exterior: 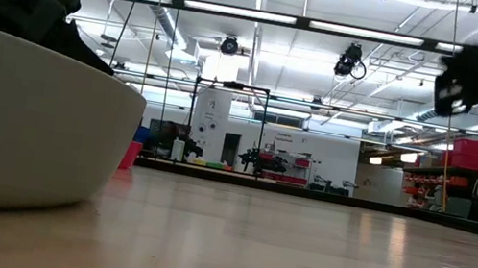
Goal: Nest bowls inside each other
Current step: Stack the red bowl on top of the yellow bowl
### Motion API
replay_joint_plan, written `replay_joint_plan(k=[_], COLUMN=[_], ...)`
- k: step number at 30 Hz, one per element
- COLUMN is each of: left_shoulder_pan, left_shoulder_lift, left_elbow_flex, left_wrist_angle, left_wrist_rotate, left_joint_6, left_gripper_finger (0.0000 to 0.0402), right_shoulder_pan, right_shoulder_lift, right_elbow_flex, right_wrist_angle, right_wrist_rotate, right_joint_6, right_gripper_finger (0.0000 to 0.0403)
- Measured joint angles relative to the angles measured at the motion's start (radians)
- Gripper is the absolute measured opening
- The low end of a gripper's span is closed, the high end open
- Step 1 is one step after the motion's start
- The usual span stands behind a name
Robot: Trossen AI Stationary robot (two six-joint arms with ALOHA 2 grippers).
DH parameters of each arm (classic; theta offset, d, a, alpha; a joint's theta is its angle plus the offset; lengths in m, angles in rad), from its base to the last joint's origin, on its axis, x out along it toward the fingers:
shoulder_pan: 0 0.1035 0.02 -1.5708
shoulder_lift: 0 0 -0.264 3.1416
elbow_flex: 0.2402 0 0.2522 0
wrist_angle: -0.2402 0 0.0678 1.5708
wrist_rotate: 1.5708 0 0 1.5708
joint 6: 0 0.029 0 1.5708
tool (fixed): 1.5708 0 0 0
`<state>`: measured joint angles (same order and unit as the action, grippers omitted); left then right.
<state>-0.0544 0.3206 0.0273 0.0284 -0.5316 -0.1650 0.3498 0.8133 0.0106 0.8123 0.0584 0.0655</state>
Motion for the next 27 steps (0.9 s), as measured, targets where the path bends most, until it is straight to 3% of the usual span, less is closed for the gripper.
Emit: replay_joint_plan(k=[4, 12, 17, 27], left_shoulder_pan=[0.000, 0.000, 0.000, 0.000], left_shoulder_lift=[0.004, 0.028, 0.035, 0.034], left_elbow_flex=[0.000, 0.000, 0.000, 0.000], left_wrist_angle=[-0.001, 0.000, 0.000, -0.009], left_wrist_rotate=[-0.009, -0.023, -0.025, -0.026], left_joint_6=[0.003, 0.000, -0.007, -0.014], left_gripper_finger=[0.0263, 0.0263, 0.0263, 0.0263], right_shoulder_pan=[-0.015, -0.117, -0.196, -0.264], right_shoulder_lift=[-0.017, -0.111, -0.312, -0.786], right_elbow_flex=[-0.002, -0.002, -0.002, -0.001], right_wrist_angle=[-0.106, -0.200, -0.331, -0.776], right_wrist_rotate=[0.101, 0.075, -0.083, -0.067], right_joint_6=[0.000, -0.111, -0.162, -0.147], right_gripper_finger=[0.0096, 0.0096, 0.0095, 0.0096])
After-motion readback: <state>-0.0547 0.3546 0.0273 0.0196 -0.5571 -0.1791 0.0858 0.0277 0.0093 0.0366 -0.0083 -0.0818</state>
